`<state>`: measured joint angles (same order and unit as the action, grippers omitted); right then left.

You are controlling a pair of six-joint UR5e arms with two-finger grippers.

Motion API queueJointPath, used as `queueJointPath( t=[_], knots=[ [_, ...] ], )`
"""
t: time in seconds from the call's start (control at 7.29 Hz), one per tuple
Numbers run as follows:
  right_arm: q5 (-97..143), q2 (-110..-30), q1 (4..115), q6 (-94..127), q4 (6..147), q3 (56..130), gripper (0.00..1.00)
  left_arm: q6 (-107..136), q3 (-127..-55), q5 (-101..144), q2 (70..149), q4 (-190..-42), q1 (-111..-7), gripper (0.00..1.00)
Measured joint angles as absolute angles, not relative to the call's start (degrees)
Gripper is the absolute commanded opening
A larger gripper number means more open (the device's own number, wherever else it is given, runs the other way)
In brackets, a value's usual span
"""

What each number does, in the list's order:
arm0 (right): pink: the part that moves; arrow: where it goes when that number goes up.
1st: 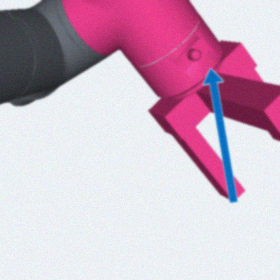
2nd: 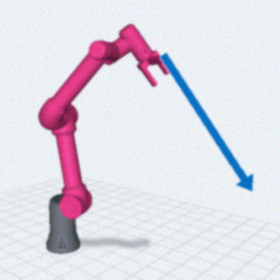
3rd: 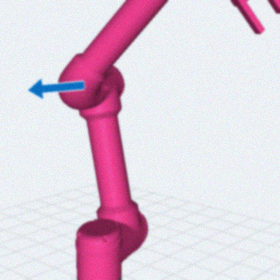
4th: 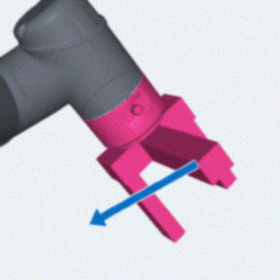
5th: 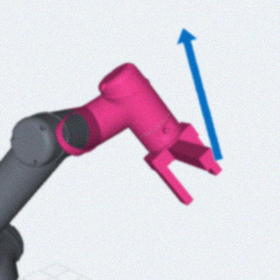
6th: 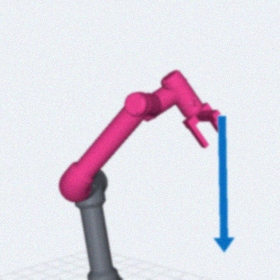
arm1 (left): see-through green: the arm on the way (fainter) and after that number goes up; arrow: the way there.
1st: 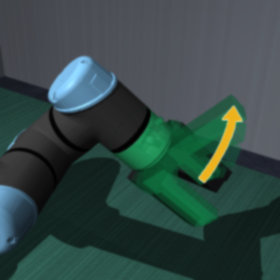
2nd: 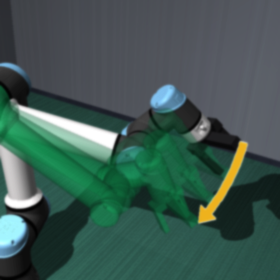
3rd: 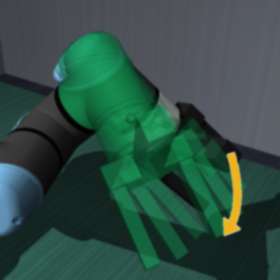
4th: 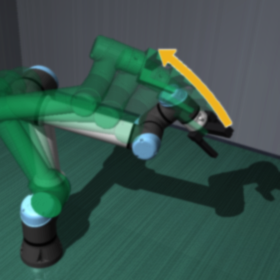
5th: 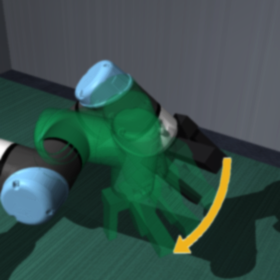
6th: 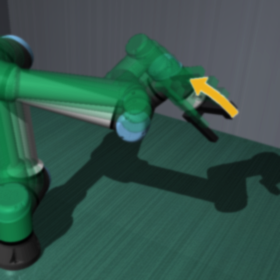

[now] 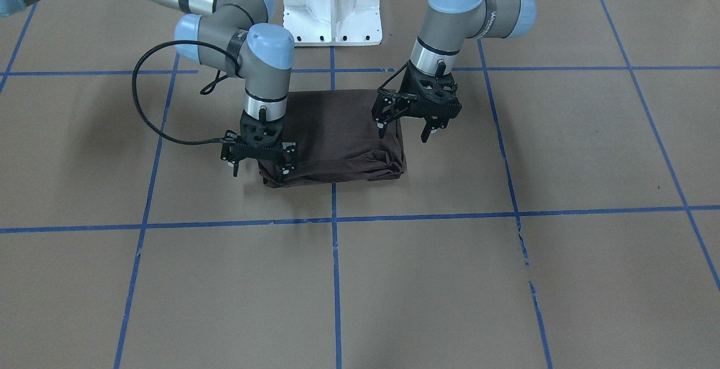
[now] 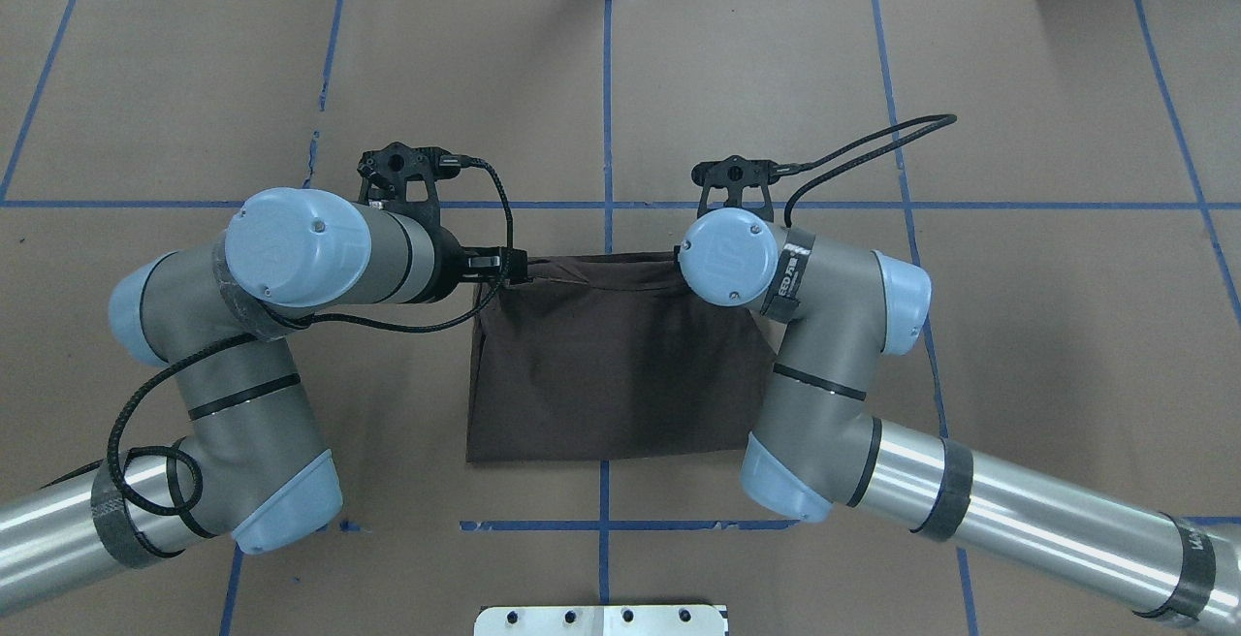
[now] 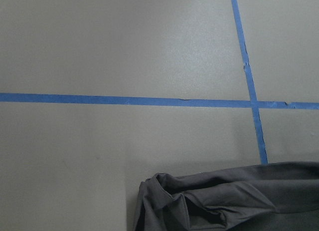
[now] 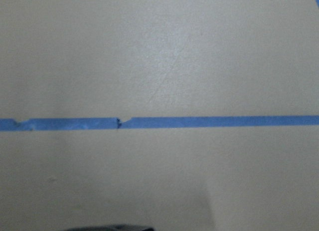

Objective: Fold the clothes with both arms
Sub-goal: 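Raise the right gripper away from the shirt toward the far side, then release the shirt's far edge with the left gripper and lift it away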

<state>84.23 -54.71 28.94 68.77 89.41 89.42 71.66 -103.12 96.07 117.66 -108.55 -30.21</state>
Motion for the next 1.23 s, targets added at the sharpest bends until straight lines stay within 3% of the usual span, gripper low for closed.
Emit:
queueJointPath(
  t=[0.55, 1.23],
  knots=[
    [96.1, -57.9, 37.7, 57.0, 85.2, 89.5, 1.00, 72.1, -102.3, 95.9, 117.8, -108.5, -29.7, 1.00],
    [101.3, -58.2, 40.1, 57.0, 82.7, 93.5, 1.00, 72.1, -95.2, 95.2, 121.1, -108.0, -28.3, 1.00]
  ],
)
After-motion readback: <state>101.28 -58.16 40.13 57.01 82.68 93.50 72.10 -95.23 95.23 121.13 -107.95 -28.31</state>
